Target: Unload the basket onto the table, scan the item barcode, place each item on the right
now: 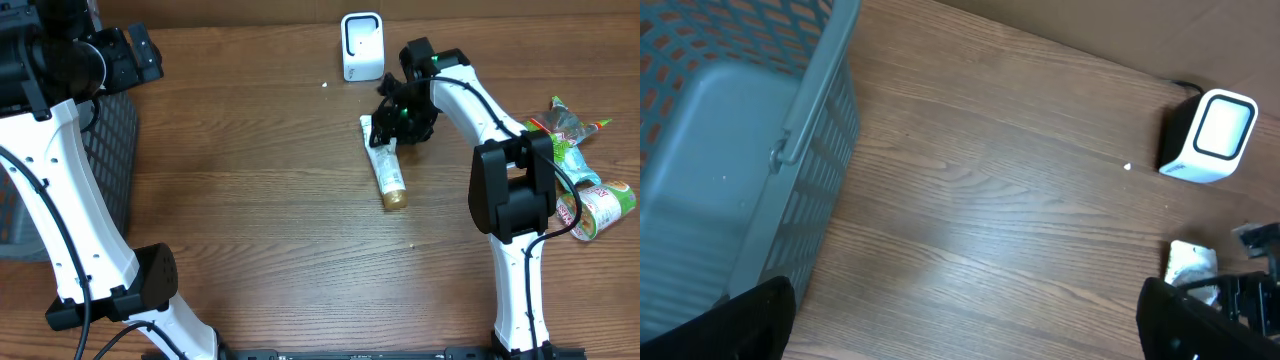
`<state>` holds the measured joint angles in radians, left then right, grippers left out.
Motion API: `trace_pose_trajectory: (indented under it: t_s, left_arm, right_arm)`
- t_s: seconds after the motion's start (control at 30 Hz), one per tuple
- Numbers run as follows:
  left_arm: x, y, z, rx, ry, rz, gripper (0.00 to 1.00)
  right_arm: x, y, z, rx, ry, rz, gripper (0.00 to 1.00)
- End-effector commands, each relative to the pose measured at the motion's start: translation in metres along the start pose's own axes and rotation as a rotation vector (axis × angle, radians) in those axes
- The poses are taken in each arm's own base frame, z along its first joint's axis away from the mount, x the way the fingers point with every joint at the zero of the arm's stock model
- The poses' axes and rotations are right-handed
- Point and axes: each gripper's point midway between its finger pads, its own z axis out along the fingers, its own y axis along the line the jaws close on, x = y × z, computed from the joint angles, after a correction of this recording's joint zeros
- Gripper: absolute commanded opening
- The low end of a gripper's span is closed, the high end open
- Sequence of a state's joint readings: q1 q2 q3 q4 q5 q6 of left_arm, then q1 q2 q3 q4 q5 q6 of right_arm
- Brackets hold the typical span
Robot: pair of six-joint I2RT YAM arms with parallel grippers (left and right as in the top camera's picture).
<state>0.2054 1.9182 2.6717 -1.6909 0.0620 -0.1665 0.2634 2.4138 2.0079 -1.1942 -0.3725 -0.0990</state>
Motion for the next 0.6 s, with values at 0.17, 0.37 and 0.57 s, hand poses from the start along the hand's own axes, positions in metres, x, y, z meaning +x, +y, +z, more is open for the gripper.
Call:
trace_pose_trajectory:
  t_s: [0.17,0.37,0.57]
  left_arm:
    - [-0.001,0.003,0.0,-0.012,-0.004,-0.015,1.0]
    - [-0.001,0.003,0.0,-0.012,-0.004,-0.015,1.0]
    - [-0.001,0.003,0.0,-0.012,-0.004,-0.015,1.0]
  right_arm:
    - [0.019,0.009,0.017,-0.09,0.052,-0.162,0.58]
    - [0.02,0.011,0.018,-0.109,0.052,-0.161,0.04]
    - [0.013,0.021,0.006,-0.132,0.033,-0.16,0.04]
